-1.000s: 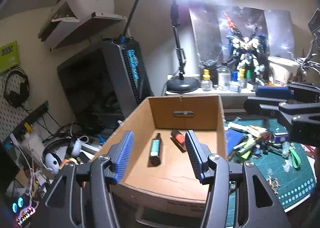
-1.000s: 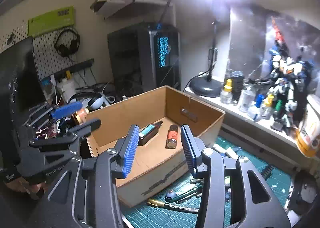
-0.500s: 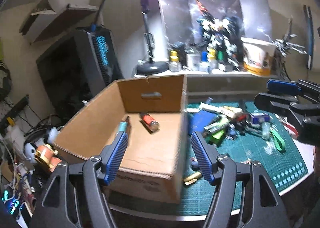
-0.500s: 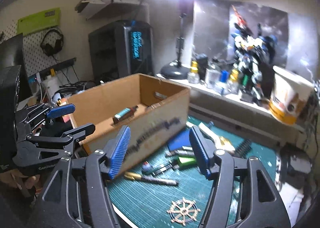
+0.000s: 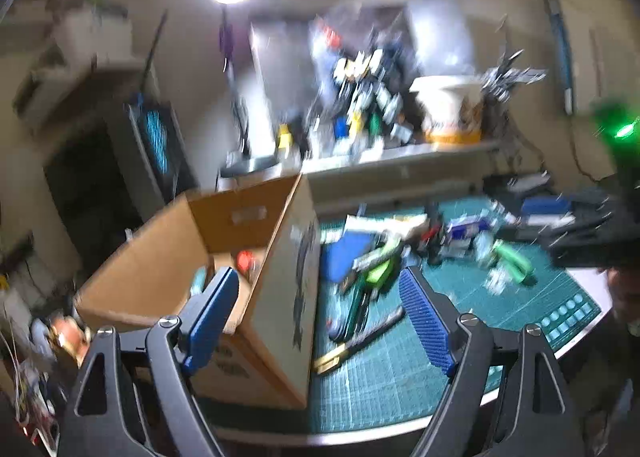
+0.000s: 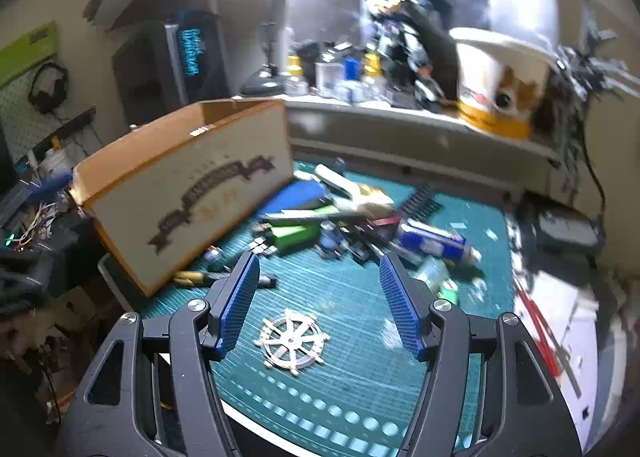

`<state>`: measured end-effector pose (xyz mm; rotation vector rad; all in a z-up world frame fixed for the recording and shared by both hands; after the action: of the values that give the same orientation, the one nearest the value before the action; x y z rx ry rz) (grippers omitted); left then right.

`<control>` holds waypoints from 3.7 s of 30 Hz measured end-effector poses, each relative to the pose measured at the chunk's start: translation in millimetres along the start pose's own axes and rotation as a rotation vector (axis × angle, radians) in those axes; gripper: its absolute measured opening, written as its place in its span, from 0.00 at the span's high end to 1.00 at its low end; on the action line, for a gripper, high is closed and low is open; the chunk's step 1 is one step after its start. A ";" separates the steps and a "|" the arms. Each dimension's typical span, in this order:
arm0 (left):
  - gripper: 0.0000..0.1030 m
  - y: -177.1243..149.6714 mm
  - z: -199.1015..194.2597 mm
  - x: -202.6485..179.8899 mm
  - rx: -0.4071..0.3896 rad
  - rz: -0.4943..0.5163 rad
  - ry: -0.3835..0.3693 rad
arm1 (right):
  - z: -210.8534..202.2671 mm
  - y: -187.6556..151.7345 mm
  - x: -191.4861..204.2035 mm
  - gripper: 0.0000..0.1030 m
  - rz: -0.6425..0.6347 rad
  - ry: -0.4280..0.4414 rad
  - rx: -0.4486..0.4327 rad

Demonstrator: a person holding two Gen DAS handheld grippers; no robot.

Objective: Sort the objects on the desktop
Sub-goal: 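Move both open tools over the cutting mat toward the black marker, then close the left tool on the black gold-capped marker, then lift the black marker upright with the left tool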

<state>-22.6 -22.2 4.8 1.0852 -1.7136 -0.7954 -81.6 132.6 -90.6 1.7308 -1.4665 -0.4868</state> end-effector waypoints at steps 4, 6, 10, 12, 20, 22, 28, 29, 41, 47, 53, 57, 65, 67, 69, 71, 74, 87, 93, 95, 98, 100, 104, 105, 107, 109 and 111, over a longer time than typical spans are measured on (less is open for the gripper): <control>0.19 2.7 0.8 -34.9 -0.019 -0.001 -0.139 | 0.4 -12.8 -32.7 0.42 0.060 -0.038 0.026; 0.19 -4.3 12.7 -50.6 0.004 0.009 -0.175 | 0.4 -19.6 -46.1 0.42 0.081 -0.053 0.038; 0.19 -23.6 40.5 -74.0 0.046 0.008 -0.265 | -5.2 -31.3 -74.5 0.42 0.114 -0.094 0.047; 0.19 -35.6 54.4 -81.7 0.061 -0.003 -0.321 | -7.6 -37.0 -86.9 0.42 0.132 -0.104 0.051; 0.27 -83.0 108.5 -74.9 0.161 0.047 -0.264 | -2.7 -64.6 -117.3 0.42 0.165 -0.119 0.104; 0.35 -91.6 121.9 -73.4 0.206 0.063 -0.252 | 1.2 -71.4 -120.8 0.42 0.170 -0.116 0.122; 0.44 -109.6 144.6 -60.1 0.284 0.060 -0.224 | 6.4 -83.1 -123.9 0.42 0.176 -0.102 0.149; 0.44 -110.7 146.5 -60.0 0.291 0.068 -0.220 | 7.0 -84.0 -124.4 0.42 0.177 -0.101 0.151; 0.74 -102.9 138.8 -93.9 0.369 0.027 -0.439 | 9.0 -89.5 -126.3 0.42 0.191 -0.099 0.170; 0.72 -101.3 150.8 -68.7 0.368 0.145 -0.265 | 6.7 -88.3 -118.6 0.42 0.169 -0.095 0.170; 0.51 -119.0 161.5 -47.1 0.420 0.173 -0.174 | 6.5 -88.7 -110.8 0.42 0.144 -0.078 0.171; 0.54 -120.2 159.8 -43.9 0.437 0.130 -0.213 | 11.9 -91.6 -108.4 0.42 0.148 -0.067 0.186; 0.83 -115.5 146.1 -76.5 0.471 0.007 -0.486 | 16.3 -93.0 -103.0 0.42 0.157 -0.034 0.197; 0.80 -113.8 148.3 -80.9 0.482 0.016 -0.453 | 17.7 -93.5 -101.4 0.42 0.156 -0.031 0.200; 0.62 -111.3 151.9 -83.4 0.488 0.015 -0.435 | 17.7 -94.3 -100.1 0.42 0.151 -0.029 0.202; 0.35 -105.1 158.9 -85.5 0.474 0.005 -0.426 | 16.8 -93.8 -99.9 0.42 0.151 -0.029 0.201; 0.34 -96.9 168.5 -89.1 0.469 0.016 -0.397 | 14.7 -92.3 -101.5 0.42 0.156 -0.032 0.196; 0.42 -94.1 184.8 -98.6 0.612 0.045 -0.419 | 8.3 -88.9 -101.5 0.42 0.158 -0.024 0.192; 0.53 -97.0 182.7 -104.0 0.635 0.052 -0.441 | 9.9 -90.8 -98.5 0.42 0.155 -0.015 0.201; 0.54 -97.2 181.4 -104.9 0.641 0.045 -0.453 | 9.7 -90.8 -97.0 0.42 0.150 -0.015 0.202; 0.54 -95.1 179.8 -101.0 0.637 0.010 -0.463 | 9.2 -90.5 -95.3 0.42 0.146 -0.014 0.201; 0.54 -91.2 178.8 -92.8 0.626 -0.007 -0.449 | 9.9 -90.6 -95.0 0.42 0.144 -0.014 0.203; 0.63 -90.4 185.8 -82.6 0.626 -0.010 -0.420 | 11.8 -91.9 -93.2 0.42 0.143 -0.011 0.209; 0.68 -91.9 188.2 -84.5 0.631 -0.003 -0.430 | 12.4 -92.2 -92.3 0.42 0.140 -0.010 0.211; 0.80 -95.1 192.2 -91.1 0.641 0.017 -0.462 | 13.5 -93.0 -90.6 0.42 0.136 -0.008 0.215; 0.83 -97.3 193.2 -96.2 0.645 0.040 -0.466 | 14.6 -93.7 -89.0 0.42 0.131 -0.006 0.219; 0.83 -97.1 192.3 -97.7 0.641 0.042 -0.466 | 14.3 -93.7 -87.7 0.42 0.126 -0.006 0.218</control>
<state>-153.2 36.5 -183.5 1.3426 -2.4825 -0.4959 -54.4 211.9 -188.8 1.7903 -1.6722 -0.2738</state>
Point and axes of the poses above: each gripper's, at about its wrist camera, not at the fingertips, and z roughly the way its jaws point, x to its left, y to its top, the point moved 8 cm from there along z, roughly the way its jaws point, and after that the axes turned 11 degrees about z, right-handed, at the moved point
